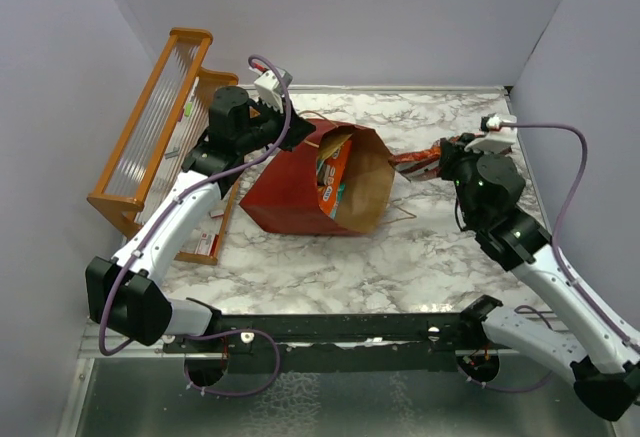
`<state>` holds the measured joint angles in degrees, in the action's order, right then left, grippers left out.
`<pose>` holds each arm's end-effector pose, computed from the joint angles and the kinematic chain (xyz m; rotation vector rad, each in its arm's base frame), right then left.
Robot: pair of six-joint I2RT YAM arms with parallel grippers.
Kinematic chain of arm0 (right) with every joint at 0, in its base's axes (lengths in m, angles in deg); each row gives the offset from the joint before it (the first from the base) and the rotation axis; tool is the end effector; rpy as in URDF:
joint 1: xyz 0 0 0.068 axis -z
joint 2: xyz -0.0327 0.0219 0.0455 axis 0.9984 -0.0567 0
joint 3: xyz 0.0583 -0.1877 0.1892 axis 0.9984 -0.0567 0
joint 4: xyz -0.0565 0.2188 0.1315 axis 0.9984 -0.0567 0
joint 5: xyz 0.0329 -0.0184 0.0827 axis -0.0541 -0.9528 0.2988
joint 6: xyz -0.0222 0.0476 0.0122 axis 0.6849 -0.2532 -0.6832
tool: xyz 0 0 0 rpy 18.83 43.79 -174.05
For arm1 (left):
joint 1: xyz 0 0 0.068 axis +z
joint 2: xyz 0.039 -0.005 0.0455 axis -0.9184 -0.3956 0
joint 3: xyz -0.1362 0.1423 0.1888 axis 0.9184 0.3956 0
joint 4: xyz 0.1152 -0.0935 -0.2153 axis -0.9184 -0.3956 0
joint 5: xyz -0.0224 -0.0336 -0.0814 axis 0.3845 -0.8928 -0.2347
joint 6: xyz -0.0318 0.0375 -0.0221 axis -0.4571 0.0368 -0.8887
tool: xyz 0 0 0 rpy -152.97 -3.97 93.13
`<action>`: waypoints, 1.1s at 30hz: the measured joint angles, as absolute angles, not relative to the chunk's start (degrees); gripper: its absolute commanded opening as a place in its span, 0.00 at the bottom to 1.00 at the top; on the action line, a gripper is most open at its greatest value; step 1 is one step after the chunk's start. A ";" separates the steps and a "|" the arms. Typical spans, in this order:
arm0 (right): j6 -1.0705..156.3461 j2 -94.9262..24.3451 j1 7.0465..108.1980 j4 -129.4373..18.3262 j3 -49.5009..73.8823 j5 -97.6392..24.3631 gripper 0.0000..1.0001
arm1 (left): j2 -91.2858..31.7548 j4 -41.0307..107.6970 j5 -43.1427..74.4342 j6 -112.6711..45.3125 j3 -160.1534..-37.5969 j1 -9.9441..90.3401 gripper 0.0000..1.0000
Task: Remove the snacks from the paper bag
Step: Place the snack at the center of the board.
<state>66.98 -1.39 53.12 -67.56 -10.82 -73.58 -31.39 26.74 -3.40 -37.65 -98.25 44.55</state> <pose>0.1620 0.0868 0.3770 0.1442 1.6790 0.2377 0.2851 -0.1336 0.3887 0.4635 1.7508 -0.8892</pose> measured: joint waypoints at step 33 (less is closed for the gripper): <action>31.09 -66.22 94.89 -32.85 7.56 -40.79 0.01 | -30.28 27.11 -1.98 -38.02 -97.69 44.57 0.00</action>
